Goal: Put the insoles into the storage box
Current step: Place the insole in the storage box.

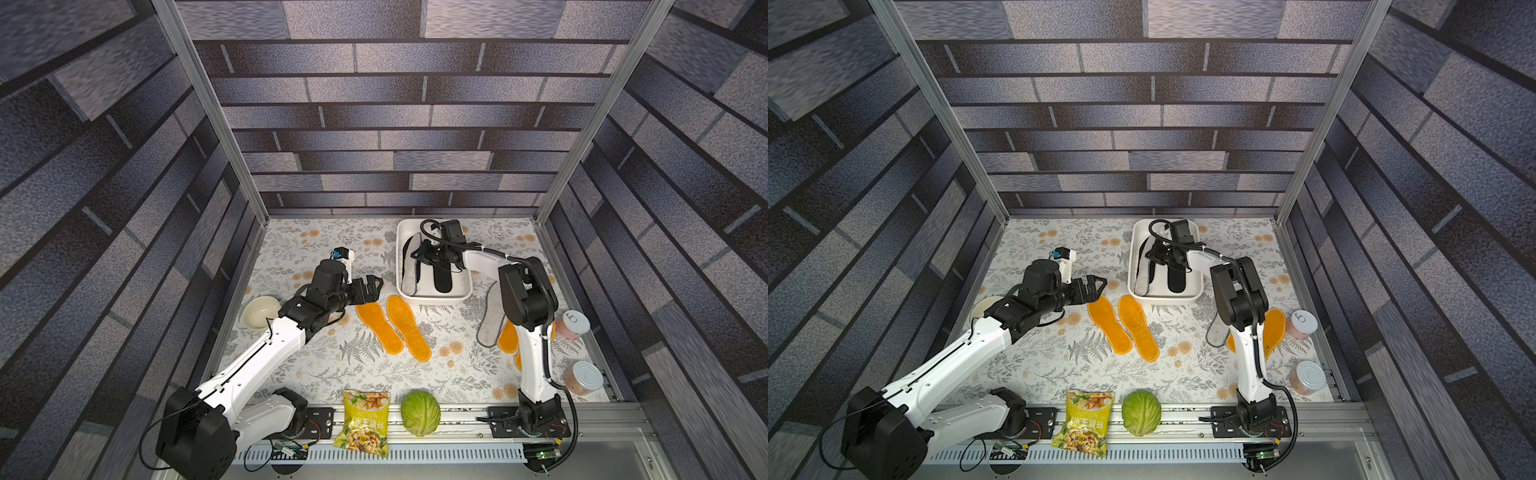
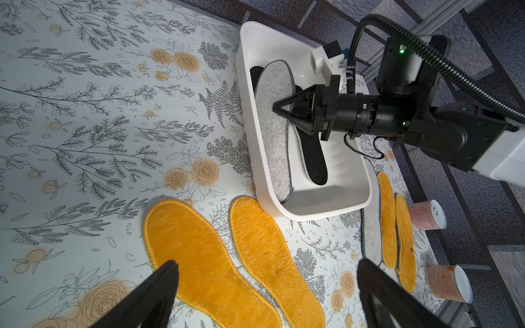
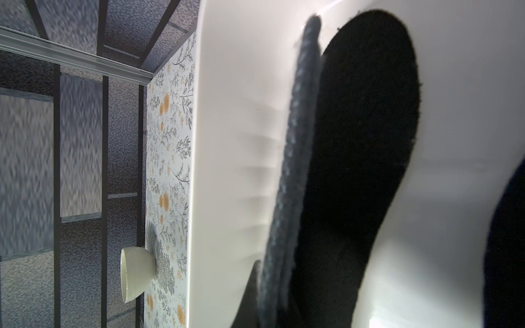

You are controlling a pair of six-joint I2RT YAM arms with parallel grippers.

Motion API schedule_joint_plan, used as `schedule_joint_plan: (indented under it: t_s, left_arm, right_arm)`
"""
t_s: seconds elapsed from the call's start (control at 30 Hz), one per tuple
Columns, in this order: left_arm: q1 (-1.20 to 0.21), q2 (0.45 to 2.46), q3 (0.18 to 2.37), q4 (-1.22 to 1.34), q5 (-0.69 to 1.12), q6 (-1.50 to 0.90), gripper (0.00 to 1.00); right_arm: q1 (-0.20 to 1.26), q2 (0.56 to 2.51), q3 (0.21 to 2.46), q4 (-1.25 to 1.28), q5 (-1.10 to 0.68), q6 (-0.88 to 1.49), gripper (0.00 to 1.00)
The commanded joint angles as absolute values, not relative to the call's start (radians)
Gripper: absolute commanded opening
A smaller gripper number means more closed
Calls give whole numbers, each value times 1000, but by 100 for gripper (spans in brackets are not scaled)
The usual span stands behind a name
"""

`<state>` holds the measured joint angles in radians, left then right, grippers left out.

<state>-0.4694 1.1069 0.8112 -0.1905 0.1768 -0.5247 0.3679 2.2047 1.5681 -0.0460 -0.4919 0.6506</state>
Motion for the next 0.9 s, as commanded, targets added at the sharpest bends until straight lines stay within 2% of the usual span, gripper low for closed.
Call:
schedule_joint_plan:
  t_s: [0.0,0.57,0.87]
  left_arm:
    - [-463,1094,807,-203,184,-532,100]
    - [-463,1098,807,-199,186,-533,100]
    - [-464,1109,811,-195,192,-536,100]
  right_arm:
    - [358,2221,1564,-17,-494,676,8]
    - [336,2217,1493,200,-549,814,8]
    - [336,2226,1516,164,-564,796,8]
